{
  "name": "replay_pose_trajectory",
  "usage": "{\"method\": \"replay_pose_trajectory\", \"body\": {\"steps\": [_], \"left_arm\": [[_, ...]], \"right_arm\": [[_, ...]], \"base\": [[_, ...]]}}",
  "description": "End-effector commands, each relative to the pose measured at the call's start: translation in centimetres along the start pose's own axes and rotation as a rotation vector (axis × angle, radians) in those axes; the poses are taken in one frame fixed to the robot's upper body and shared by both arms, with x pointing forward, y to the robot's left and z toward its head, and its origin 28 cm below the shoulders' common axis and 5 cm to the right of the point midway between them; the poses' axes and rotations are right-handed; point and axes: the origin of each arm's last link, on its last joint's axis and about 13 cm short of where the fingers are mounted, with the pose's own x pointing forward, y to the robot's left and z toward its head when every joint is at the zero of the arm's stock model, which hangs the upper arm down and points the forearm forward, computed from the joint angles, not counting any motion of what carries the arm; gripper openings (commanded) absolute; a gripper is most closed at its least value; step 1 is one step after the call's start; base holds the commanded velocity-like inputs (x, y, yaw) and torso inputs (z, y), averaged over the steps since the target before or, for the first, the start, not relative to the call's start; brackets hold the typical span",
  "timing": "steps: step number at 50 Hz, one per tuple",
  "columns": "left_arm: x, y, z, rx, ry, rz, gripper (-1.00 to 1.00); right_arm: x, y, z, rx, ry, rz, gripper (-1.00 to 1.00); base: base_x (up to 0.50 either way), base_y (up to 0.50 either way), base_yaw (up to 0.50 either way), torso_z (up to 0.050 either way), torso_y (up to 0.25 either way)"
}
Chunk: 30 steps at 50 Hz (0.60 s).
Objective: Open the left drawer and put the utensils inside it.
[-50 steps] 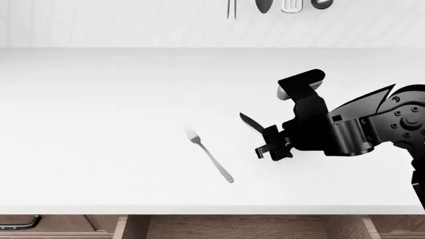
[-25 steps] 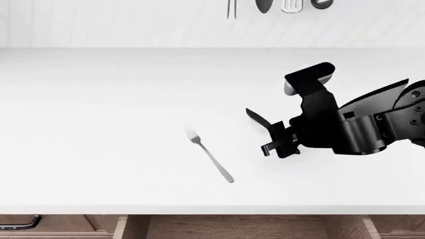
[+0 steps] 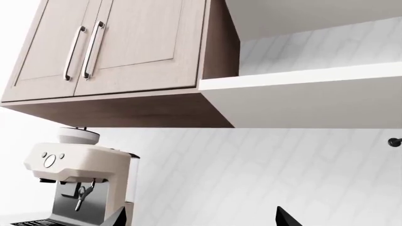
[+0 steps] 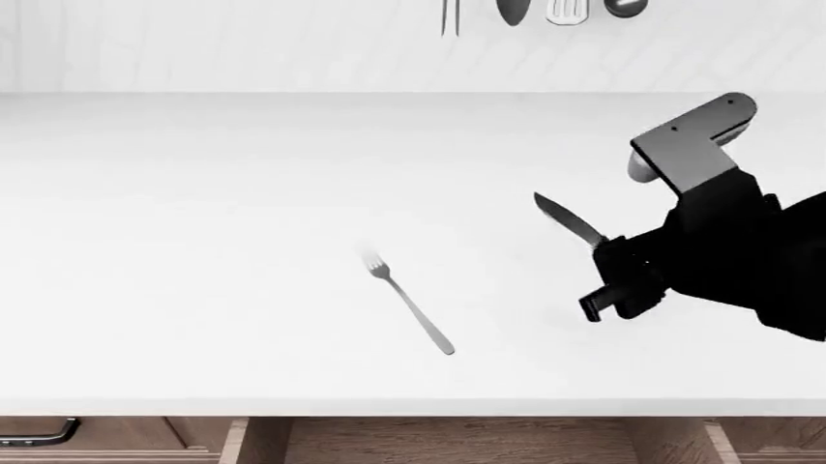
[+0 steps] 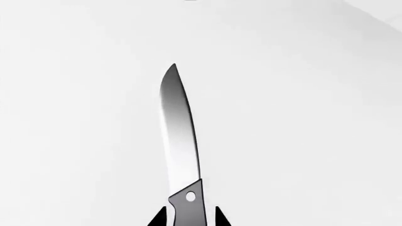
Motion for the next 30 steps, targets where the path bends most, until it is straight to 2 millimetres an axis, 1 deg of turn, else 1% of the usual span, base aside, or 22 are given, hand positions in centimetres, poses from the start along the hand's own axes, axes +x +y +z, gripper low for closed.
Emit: {"method": "replay_pose_trajectory", "body": {"steps": [1, 8, 16, 30], "left_arm": [[0.0, 0.1, 0.0, 0.001, -0.003, 0.000, 1.00], [0.1, 0.0, 0.0, 0.001, -0.003, -0.001, 1.00], [0.1, 0.0, 0.0, 0.001, -0.005, -0.001, 1.00], [0.1, 0.0, 0.1, -0.002, -0.003, 0.002, 1.00]], "right_arm": [[-2.8, -0.5, -1.5, -0.099, -0.044, -0.057, -1.00], [-4.3, -0.7, -2.3, -0.136, -0.079, -0.060, -1.00], [-5.8, -0.8, -2.6, -0.164, -0.128, -0.046, -1.00], [-6.3, -0.2, -2.7, -0.262, -0.178, 0.049, -1.00]], "base": [[0.00, 0.00, 0.00, 0.000, 0.000], [0.00, 0.00, 0.00, 0.000, 0.000], [0.00, 0.00, 0.00, 0.000, 0.000], [0.00, 0.00, 0.00, 0.000, 0.000]]}}
